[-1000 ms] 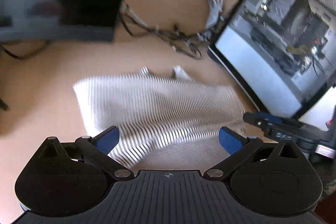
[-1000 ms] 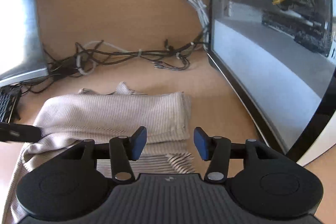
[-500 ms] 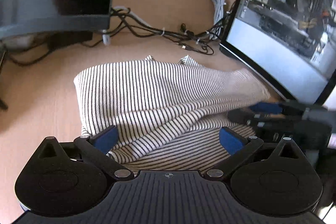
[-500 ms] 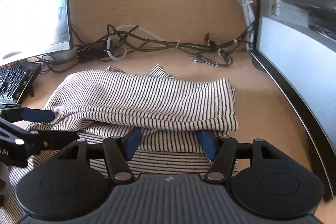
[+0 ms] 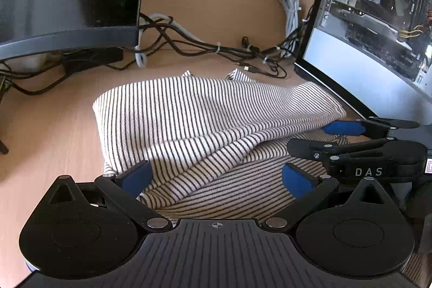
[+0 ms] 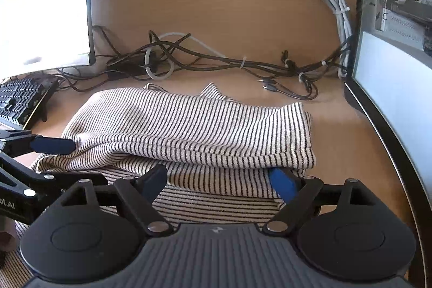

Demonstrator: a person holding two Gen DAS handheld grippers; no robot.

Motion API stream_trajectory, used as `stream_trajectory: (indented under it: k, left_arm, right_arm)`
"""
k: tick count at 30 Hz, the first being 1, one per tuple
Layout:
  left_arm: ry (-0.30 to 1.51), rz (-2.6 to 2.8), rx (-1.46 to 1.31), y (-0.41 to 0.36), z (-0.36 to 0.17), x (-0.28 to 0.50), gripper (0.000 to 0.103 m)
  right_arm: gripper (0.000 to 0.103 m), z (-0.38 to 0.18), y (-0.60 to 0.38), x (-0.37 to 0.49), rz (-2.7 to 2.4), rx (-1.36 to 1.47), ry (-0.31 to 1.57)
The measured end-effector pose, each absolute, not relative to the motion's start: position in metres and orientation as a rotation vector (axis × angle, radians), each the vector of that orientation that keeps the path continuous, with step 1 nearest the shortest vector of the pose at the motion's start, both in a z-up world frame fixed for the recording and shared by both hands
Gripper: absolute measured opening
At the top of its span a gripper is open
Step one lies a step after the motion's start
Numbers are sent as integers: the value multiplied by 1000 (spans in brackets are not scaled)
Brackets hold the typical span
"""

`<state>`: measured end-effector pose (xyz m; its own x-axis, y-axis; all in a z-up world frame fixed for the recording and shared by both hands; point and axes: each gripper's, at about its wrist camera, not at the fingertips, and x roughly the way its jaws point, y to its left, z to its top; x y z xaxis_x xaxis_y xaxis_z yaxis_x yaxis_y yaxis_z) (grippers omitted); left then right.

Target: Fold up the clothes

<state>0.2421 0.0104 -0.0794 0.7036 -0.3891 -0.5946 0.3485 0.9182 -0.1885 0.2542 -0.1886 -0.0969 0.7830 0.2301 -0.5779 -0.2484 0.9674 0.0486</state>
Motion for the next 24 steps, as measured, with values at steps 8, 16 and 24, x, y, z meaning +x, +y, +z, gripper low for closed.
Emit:
stream_trajectory:
  k: [8,16,24]
  left_arm:
    - [671,-416,-72,12,-80,242,103]
    - [660,-426,-99,16,-81,242,103]
    - [681,-443,-81,16,-80,246,103]
  right_arm:
    - [103,-97,-184,253,255,-53,622]
    - [103,-98,-187,256,262,-44,643]
    - [103,-101,-179,261,275,-104,689]
